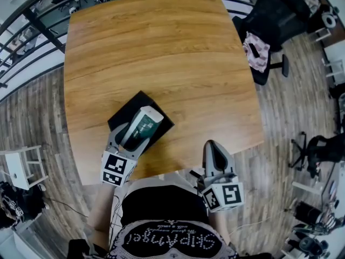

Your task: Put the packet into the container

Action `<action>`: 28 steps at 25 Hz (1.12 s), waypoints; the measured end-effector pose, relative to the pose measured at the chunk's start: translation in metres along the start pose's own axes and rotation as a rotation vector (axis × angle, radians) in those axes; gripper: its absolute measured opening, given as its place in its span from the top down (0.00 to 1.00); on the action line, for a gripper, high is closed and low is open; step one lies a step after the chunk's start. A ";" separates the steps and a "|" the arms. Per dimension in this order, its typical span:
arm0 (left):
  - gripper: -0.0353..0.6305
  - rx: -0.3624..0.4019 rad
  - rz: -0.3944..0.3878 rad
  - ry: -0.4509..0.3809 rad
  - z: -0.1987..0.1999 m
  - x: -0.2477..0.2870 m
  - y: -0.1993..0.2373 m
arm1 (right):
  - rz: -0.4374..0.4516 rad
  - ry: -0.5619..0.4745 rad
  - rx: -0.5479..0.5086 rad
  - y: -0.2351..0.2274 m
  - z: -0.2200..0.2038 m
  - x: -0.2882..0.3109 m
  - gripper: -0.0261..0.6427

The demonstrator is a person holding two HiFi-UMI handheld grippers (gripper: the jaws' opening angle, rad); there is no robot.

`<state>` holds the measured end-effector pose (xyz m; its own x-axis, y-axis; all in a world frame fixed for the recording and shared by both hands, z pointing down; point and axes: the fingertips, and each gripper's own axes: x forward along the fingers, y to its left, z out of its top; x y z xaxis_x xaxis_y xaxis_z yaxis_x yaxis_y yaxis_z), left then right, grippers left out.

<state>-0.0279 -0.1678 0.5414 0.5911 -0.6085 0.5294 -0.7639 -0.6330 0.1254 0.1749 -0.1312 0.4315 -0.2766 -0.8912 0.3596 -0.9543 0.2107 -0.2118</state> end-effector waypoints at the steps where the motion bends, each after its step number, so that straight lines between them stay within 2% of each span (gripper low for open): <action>1: 0.44 0.002 -0.002 0.008 -0.002 0.001 -0.001 | 0.001 0.000 0.000 0.000 0.000 0.000 0.91; 14: 0.44 0.033 -0.006 0.128 -0.019 0.019 -0.003 | 0.006 0.004 0.000 -0.001 0.001 0.004 0.91; 23: 0.44 0.059 0.021 0.273 -0.037 0.031 -0.004 | 0.016 0.007 0.006 0.000 0.002 0.009 0.91; 28: 0.44 0.123 0.066 0.352 -0.049 0.037 -0.004 | 0.023 0.009 0.006 0.001 0.000 0.010 0.91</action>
<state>-0.0153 -0.1646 0.6013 0.4006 -0.4614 0.7916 -0.7479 -0.6638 -0.0084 0.1708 -0.1396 0.4349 -0.2996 -0.8825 0.3625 -0.9470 0.2289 -0.2253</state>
